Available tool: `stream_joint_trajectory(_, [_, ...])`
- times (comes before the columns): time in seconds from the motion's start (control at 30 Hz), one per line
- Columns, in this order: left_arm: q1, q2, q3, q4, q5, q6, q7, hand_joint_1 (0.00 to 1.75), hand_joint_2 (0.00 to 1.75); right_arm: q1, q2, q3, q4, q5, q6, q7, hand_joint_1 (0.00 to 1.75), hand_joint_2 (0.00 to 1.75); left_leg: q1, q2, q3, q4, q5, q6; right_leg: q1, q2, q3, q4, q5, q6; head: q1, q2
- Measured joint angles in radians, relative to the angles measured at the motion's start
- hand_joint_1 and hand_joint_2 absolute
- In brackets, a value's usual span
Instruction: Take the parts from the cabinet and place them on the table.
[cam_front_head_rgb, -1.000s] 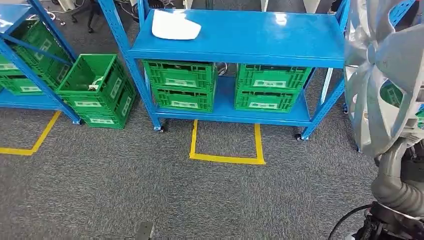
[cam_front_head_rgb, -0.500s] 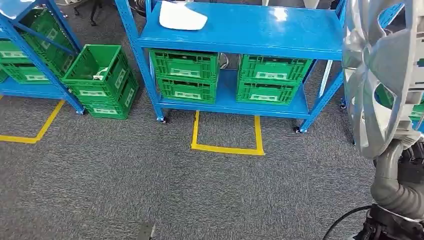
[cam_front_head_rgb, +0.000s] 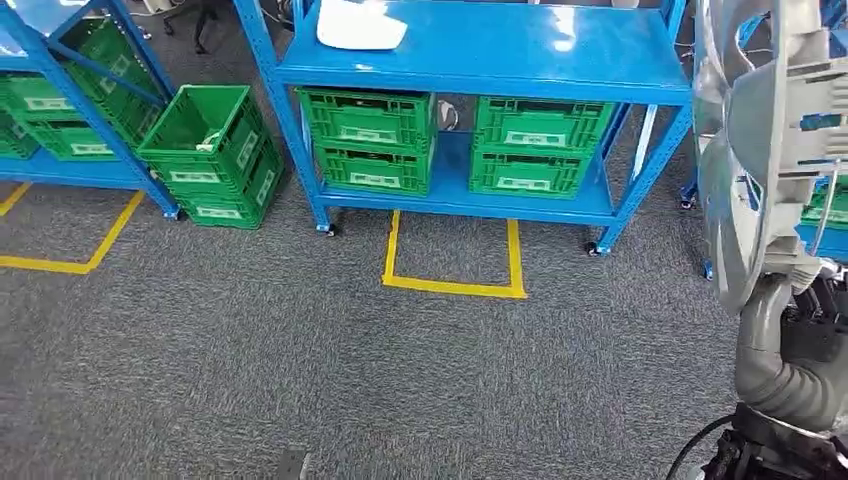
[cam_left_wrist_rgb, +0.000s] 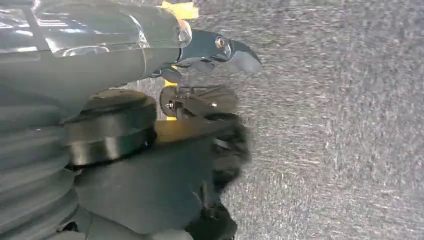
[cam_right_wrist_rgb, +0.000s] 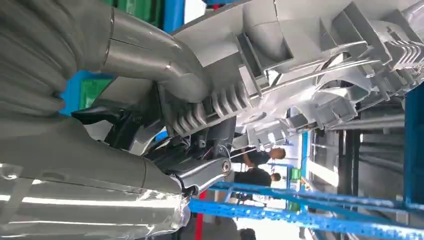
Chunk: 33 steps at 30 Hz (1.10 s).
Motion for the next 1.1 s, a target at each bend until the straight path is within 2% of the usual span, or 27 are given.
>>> stream_joint_trajectory(0.03, [-0.002,0.002,0.000,0.000,0.001,0.000,0.000,0.00,1.75,0.001,0.000,0.001,0.000,0.005,0.000,0.003,1.71,1.75,-0.013,0.041,0.031,-0.049,-0.019,0.009,0.007,-0.010,-0.002,0.003,-0.001,0.002,0.000,0.000])
stream_joint_trajectory(0.07, [-0.003,0.002,0.000,0.000,0.002,0.000,0.000,0.00,1.75,0.000,0.000,0.002,0.000,0.010,0.000,0.004,1.71,1.75,-0.014,0.038,0.032,-0.061,-0.015,0.009,0.005,-0.021,-0.003,0.004,0.003,0.008,0.001,0.000])
stream_joint_trajectory(0.13, [-0.002,0.003,0.000,0.000,0.002,0.000,0.006,0.00,1.75,0.000,0.001,0.007,0.000,0.021,0.000,0.005,1.71,1.75,-0.015,0.008,0.023,-0.068,-0.011,0.013,0.003,-0.048,-0.004,0.004,0.008,0.015,-0.001,0.000])
stream_joint_trajectory(0.17, [0.000,0.004,0.000,0.000,0.001,0.000,0.011,0.00,1.75,-0.001,0.001,0.010,0.000,0.023,0.000,0.007,1.71,1.75,-0.009,-0.005,0.021,-0.077,-0.001,0.020,0.006,-0.059,-0.003,0.004,0.008,0.019,0.000,0.000])
stream_joint_trajectory(0.2, [0.002,0.003,0.000,0.000,0.001,0.000,0.013,0.00,1.75,0.000,0.000,0.011,-0.001,0.028,0.000,0.008,1.71,1.75,-0.002,-0.015,0.021,-0.083,0.010,0.022,0.001,-0.029,-0.009,0.015,-0.012,0.027,-0.002,0.000])
stream_joint_trajectory(0.23, [0.000,0.004,0.000,0.000,0.001,0.000,0.015,0.00,1.75,0.001,0.001,0.011,-0.001,0.032,0.000,0.009,1.71,1.75,-0.001,-0.028,0.013,-0.084,0.016,0.027,-0.005,0.013,-0.023,0.050,-0.046,0.035,0.000,0.000])
stream_joint_trajectory(0.27, [0.000,0.003,0.000,0.000,0.001,-0.001,0.015,0.00,1.75,0.004,0.000,0.011,-0.002,0.037,0.000,0.010,1.71,1.75,-0.001,-0.039,0.006,-0.084,0.022,0.033,-0.009,0.036,-0.049,0.122,-0.093,0.040,0.005,0.000])
stream_joint_trajectory(0.33, [0.000,0.001,0.000,0.000,0.001,-0.003,0.015,0.00,1.75,0.012,0.000,0.012,-0.004,0.040,0.000,0.013,1.71,1.75,-0.002,-0.065,-0.007,-0.083,0.033,0.034,-0.012,0.046,-0.105,0.284,-0.172,0.048,0.006,0.000])
stream_joint_trajectory(0.37, [0.001,0.002,0.000,0.000,0.001,-0.006,0.016,0.00,1.75,0.016,0.000,0.013,-0.003,0.040,0.000,0.016,1.71,1.75,-0.002,-0.080,-0.013,-0.082,0.038,0.033,-0.013,0.046,-0.114,0.322,-0.178,0.051,0.006,0.000])
stream_joint_trajectory(0.4, [0.002,0.002,-0.001,0.000,0.001,-0.007,0.016,0.00,1.75,0.018,0.000,0.014,-0.003,0.040,0.000,0.018,1.71,1.75,-0.002,-0.093,-0.017,-0.081,0.043,0.031,-0.015,0.046,-0.102,0.306,-0.158,0.052,0.007,0.000])
stream_joint_trajectory(0.43, [0.003,0.002,-0.001,0.000,0.000,-0.008,0.018,0.00,1.75,0.021,0.000,0.014,-0.003,0.043,0.000,0.018,1.71,1.75,-0.001,-0.105,-0.021,-0.079,0.047,0.028,-0.018,0.048,-0.070,0.248,-0.120,0.051,0.007,0.000])
stream_joint_trajectory(0.47, [0.004,0.003,-0.002,0.000,-0.001,-0.010,0.020,0.00,1.75,0.023,0.001,0.015,-0.004,0.050,0.000,0.018,1.71,1.75,-0.001,-0.118,-0.023,-0.076,0.049,0.026,-0.021,0.057,-0.020,0.153,-0.071,0.050,0.007,0.000])
stream_joint_trajectory(0.5, [0.004,0.002,-0.005,0.000,-0.003,-0.010,0.021,0.00,1.75,0.024,0.000,0.016,-0.006,0.054,0.000,0.018,1.71,1.75,-0.001,-0.130,-0.025,-0.073,0.050,0.024,-0.024,0.079,0.030,0.054,-0.027,0.048,0.007,0.000])
stream_joint_trajectory(0.53, [0.003,0.002,-0.007,0.000,-0.004,-0.011,0.022,0.00,1.75,0.025,0.000,0.016,-0.008,0.057,0.000,0.018,1.71,1.75,-0.005,-0.137,-0.031,-0.070,0.053,0.019,-0.027,0.124,0.053,0.011,-0.036,0.043,0.007,0.000])
stream_joint_trajectory(0.67, [0.009,0.004,-0.011,0.000,-0.010,-0.013,0.026,0.00,1.75,0.038,0.001,0.019,-0.014,0.076,0.000,0.019,1.71,1.75,-0.004,-0.173,-0.061,-0.062,0.073,-0.009,-0.025,0.095,0.045,-0.006,-0.030,0.026,0.005,0.000])
stream_joint_trajectory(0.7, [0.008,0.008,-0.015,0.001,-0.010,-0.013,0.027,0.00,1.75,0.040,0.002,0.019,-0.014,0.079,0.000,0.019,1.71,1.75,-0.005,-0.161,-0.062,-0.054,0.065,-0.011,-0.036,0.078,0.037,-0.019,-0.023,0.015,0.007,0.000])
stream_joint_trajectory(0.73, [0.010,0.007,-0.018,0.001,-0.011,-0.016,0.027,0.00,1.75,0.041,0.002,0.020,-0.015,0.084,0.000,0.019,1.71,1.75,-0.012,-0.092,-0.078,-0.035,0.039,-0.018,-0.034,0.071,0.040,-0.018,-0.017,0.010,0.004,0.000])
stream_joint_trajectory(0.77, [0.009,0.008,-0.021,0.001,-0.014,-0.015,0.028,0.00,1.75,0.047,0.004,0.019,-0.021,0.086,-0.001,0.018,1.71,1.75,-0.005,-0.061,-0.106,0.027,-0.009,-0.027,-0.034,0.058,0.036,-0.017,-0.013,0.006,-0.008,0.000])
stream_joint_trajectory(0.83, [0.008,0.009,-0.025,0.001,-0.019,-0.007,0.026,0.00,1.75,0.053,0.005,0.018,-0.025,0.081,-0.001,0.009,1.71,1.75,0.010,-0.053,-0.174,0.195,-0.088,-0.039,-0.030,0.030,0.028,-0.012,-0.013,0.006,-0.011,0.000])
stream_joint_trajectory(0.87, [0.009,0.010,-0.026,0.001,-0.019,-0.001,0.023,0.00,1.75,0.053,0.005,0.018,-0.025,0.079,-0.001,0.002,1.71,1.75,0.012,-0.053,-0.193,0.244,-0.102,-0.044,-0.031,0.016,0.024,-0.008,-0.013,0.006,-0.011,0.000])
stream_joint_trajectory(0.9, [0.009,0.013,-0.026,0.001,-0.016,0.003,0.018,0.00,1.75,0.052,0.005,0.020,-0.025,0.078,0.000,-0.006,1.71,1.75,0.015,-0.053,-0.192,0.250,-0.100,-0.047,-0.031,0.003,0.021,-0.003,-0.014,0.007,-0.012,0.000])
stream_joint_trajectory(0.93, [0.009,0.016,-0.026,0.001,-0.011,0.006,0.011,0.00,1.75,0.050,0.005,0.023,-0.025,0.077,0.004,-0.012,1.71,1.75,0.018,-0.050,-0.166,0.208,-0.068,-0.048,-0.030,-0.011,0.019,0.001,-0.015,0.009,-0.013,0.000])
stream_joint_trajectory(0.97, [0.009,0.020,-0.026,0.002,-0.001,0.012,0.002,0.00,1.75,0.047,0.005,0.026,-0.025,0.074,0.009,-0.019,1.71,1.75,0.018,-0.040,-0.121,0.135,-0.028,-0.048,-0.031,-0.022,0.019,0.004,-0.017,0.012,-0.013,0.000])
stream_joint_trajectory(1.0, [0.009,0.023,-0.026,0.002,0.007,0.016,-0.006,0.00,1.75,0.040,0.006,0.028,-0.025,0.071,0.016,-0.032,1.71,1.75,0.018,-0.014,-0.066,0.045,0.010,-0.047,-0.031,-0.033,0.020,0.007,-0.020,0.017,-0.014,0.000])
stream_joint_trajectory(1.03, [0.008,0.026,-0.026,0.002,0.015,0.019,-0.013,0.00,1.75,0.030,0.009,0.032,-0.025,0.070,0.023,-0.042,1.71,1.75,0.015,0.046,-0.029,-0.023,0.015,-0.046,-0.028,-0.041,0.021,0.011,-0.023,0.022,-0.015,0.000])
stream_joint_trajectory(1.07, [0.004,0.030,-0.026,0.002,0.027,0.020,-0.022,0.00,1.75,0.017,0.011,0.037,-0.026,0.070,0.028,-0.053,1.71,1.75,0.004,0.064,-0.027,-0.038,0.013,-0.033,-0.019,-0.047,0.017,0.019,-0.027,0.030,-0.018,0.000])
stream_joint_trajectory(1.1, [0.004,0.034,-0.026,0.002,0.035,0.021,-0.028,0.00,1.75,0.003,0.013,0.043,-0.027,0.069,0.036,-0.064,1.71,1.75,0.004,0.050,-0.033,-0.036,0.013,-0.020,-0.018,-0.058,0.018,0.017,-0.024,0.035,-0.011,0.000])
